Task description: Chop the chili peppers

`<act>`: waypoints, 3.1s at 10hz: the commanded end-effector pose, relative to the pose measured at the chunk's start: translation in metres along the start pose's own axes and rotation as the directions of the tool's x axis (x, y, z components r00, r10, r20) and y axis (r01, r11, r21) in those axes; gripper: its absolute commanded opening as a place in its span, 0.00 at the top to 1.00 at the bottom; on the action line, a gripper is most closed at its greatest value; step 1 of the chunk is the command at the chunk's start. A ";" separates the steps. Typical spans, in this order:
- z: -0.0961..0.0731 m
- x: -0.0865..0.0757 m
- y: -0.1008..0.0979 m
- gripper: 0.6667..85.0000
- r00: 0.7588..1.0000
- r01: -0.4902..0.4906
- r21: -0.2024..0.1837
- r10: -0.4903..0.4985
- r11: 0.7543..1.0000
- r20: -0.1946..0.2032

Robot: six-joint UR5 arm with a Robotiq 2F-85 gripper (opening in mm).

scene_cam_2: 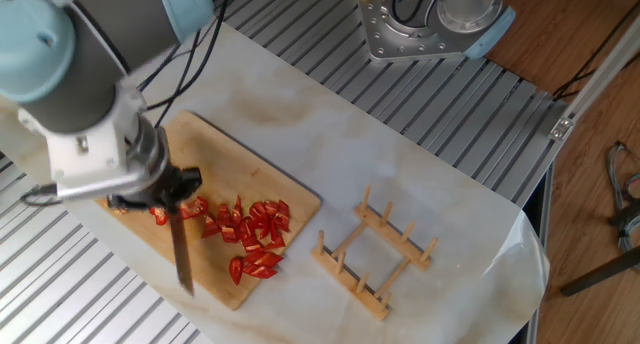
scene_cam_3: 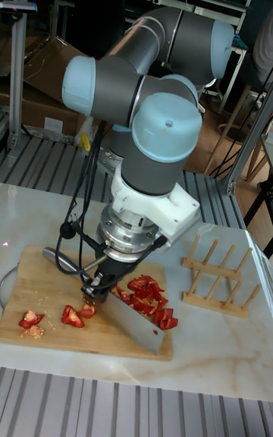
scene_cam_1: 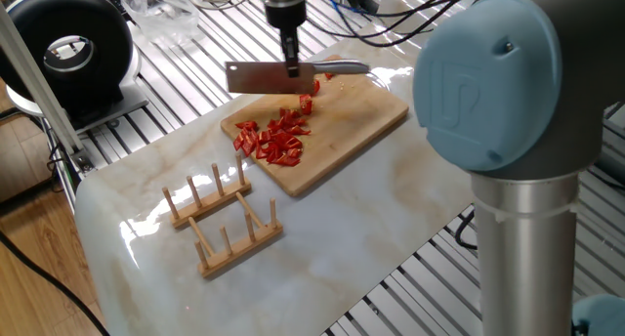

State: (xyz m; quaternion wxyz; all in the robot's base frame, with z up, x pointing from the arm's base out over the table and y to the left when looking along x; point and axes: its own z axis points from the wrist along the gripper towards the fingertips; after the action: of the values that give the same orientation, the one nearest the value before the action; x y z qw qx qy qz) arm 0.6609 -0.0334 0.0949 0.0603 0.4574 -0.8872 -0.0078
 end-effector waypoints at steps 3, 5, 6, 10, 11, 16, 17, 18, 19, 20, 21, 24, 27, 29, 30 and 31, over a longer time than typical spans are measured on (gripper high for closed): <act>-0.002 0.039 0.016 0.99 1.000 0.031 -0.068 -0.031 0.997 -0.001; 0.007 0.038 0.009 0.99 1.000 0.028 -0.065 -0.027 0.997 0.011; 0.009 0.038 0.006 0.99 1.000 0.030 -0.058 -0.030 0.998 0.011; 0.015 0.038 0.007 0.99 0.999 0.043 -0.069 -0.043 0.997 0.010; 0.017 0.037 0.006 0.99 0.999 0.043 -0.067 -0.042 0.997 0.007; 0.020 0.035 0.004 0.99 0.999 0.037 -0.066 -0.036 0.997 0.011; 0.020 0.035 0.004 0.99 0.999 0.042 -0.068 -0.041 0.997 0.010; 0.020 0.035 0.004 0.99 0.999 0.048 -0.068 -0.047 0.997 0.011; 0.020 0.035 0.005 0.99 0.999 0.051 -0.071 -0.051 0.996 0.010; 0.020 0.034 0.006 0.99 0.998 0.055 -0.075 -0.054 0.996 0.014; 0.020 0.034 0.006 0.99 0.998 0.058 -0.075 -0.057 0.996 0.014; 0.023 0.034 0.004 0.99 0.998 0.070 -0.075 -0.069 0.995 0.009; 0.027 0.031 0.003 0.99 0.998 0.070 -0.085 -0.070 0.994 0.008; 0.032 0.030 0.000 0.99 0.997 0.082 -0.084 -0.083 0.993 -0.001; 0.033 0.030 0.000 0.99 0.997 0.083 -0.087 -0.083 0.993 -0.001; 0.034 0.029 0.001 0.99 0.997 0.079 -0.094 -0.079 0.992 0.001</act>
State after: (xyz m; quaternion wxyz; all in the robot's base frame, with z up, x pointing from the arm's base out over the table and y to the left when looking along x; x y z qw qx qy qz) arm 0.6380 -0.0607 0.0670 0.0835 0.4899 -0.8667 -0.0438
